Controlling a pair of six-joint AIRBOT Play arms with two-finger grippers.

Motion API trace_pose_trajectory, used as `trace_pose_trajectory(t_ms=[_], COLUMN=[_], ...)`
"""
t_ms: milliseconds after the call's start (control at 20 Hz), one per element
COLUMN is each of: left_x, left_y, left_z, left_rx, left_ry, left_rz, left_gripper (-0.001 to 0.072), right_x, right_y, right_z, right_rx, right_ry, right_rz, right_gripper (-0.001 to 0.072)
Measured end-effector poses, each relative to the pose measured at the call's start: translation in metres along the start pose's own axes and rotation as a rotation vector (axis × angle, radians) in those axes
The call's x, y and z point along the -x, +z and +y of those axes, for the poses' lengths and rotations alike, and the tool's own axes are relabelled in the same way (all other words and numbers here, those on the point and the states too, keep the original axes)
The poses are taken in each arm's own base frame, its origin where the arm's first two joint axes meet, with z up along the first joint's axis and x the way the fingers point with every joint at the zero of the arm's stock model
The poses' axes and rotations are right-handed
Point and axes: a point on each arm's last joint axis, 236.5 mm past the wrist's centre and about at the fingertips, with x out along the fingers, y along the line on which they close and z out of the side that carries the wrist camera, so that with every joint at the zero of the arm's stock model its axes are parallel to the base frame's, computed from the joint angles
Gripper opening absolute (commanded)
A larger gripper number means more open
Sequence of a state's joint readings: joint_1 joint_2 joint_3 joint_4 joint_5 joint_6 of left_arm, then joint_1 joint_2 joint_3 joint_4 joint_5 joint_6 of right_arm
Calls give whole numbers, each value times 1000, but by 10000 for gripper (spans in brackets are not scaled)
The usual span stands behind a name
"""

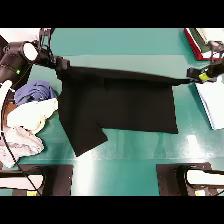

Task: Fold the shirts.

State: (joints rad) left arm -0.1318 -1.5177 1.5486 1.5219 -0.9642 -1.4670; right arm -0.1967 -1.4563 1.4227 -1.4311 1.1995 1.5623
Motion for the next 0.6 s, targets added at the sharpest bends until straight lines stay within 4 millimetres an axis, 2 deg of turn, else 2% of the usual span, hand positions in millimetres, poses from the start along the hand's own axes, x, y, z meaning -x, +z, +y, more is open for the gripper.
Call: trace_pose_trajectory(t_ms=[150,300,350,400,450,600], left_x=[-15,-26,-27,-28,-28,-23], left_y=[-38,-70,-77,-83,-87,-105], left_z=[5,6,5,5,6,8], left_rx=[-18,-21,-16,-9,-2,16], left_ry=[15,13,12,13,17,30], left_rz=[156,290,321,345,363,444], left_gripper=[27,41,321,536,540,541], right_x=[-26,-44,-47,-49,-51,-53], right_y=[-29,-46,-49,-51,-53,-58], right_z=[15,26,31,35,38,46], right_rx=[25,35,36,30,27,17], right_ry=[6,13,21,33,43,67], right_rz=[70,97,103,102,104,120], right_gripper=[19,24,47,215,340,349])
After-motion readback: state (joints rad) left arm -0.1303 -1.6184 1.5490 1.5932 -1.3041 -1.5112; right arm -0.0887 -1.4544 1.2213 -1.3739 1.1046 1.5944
